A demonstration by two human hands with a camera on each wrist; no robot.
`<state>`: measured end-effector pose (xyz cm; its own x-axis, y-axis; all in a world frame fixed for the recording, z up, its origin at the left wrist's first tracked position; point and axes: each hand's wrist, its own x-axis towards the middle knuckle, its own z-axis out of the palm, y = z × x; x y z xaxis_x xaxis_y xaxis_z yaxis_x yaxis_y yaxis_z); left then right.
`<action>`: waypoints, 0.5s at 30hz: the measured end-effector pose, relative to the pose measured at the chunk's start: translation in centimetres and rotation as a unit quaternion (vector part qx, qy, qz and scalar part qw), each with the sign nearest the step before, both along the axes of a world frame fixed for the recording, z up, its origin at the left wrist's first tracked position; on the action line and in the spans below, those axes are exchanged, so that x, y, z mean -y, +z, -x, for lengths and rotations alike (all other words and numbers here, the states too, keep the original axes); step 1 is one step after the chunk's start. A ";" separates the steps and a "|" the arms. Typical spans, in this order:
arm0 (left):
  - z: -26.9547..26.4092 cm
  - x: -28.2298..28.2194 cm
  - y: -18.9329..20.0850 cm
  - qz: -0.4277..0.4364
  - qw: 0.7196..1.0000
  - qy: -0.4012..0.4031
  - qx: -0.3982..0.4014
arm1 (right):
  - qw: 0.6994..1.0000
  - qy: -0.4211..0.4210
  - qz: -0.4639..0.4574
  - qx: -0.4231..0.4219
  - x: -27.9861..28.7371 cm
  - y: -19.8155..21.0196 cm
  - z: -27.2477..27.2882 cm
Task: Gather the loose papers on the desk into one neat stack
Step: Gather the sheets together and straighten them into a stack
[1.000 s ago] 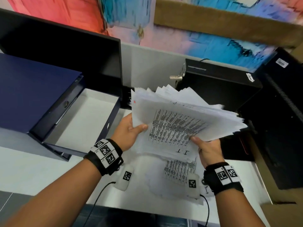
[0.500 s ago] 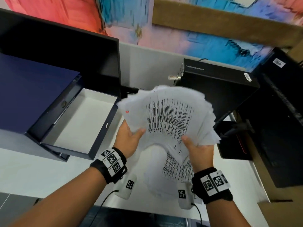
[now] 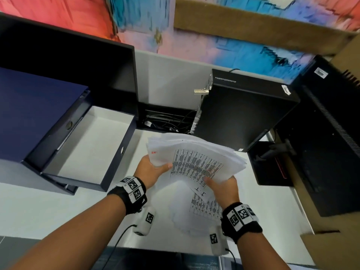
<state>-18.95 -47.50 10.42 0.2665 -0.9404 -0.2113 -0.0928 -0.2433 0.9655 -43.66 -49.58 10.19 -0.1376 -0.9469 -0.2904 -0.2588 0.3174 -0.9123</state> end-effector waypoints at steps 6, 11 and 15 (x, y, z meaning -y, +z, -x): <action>0.0 1.1 1.2 0.026 0.993 0.011 0.117 | 0.876 0.031 -0.243 -0.416 -1.0 -6.0 3.1; -0.8 1.2 2.5 0.051 0.996 0.039 0.061 | 0.843 0.058 -0.252 -0.471 -0.9 -7.1 3.6; -0.9 0.6 2.1 0.037 0.997 0.063 -0.012 | 0.841 0.050 -0.257 -0.473 -0.4 -7.0 3.4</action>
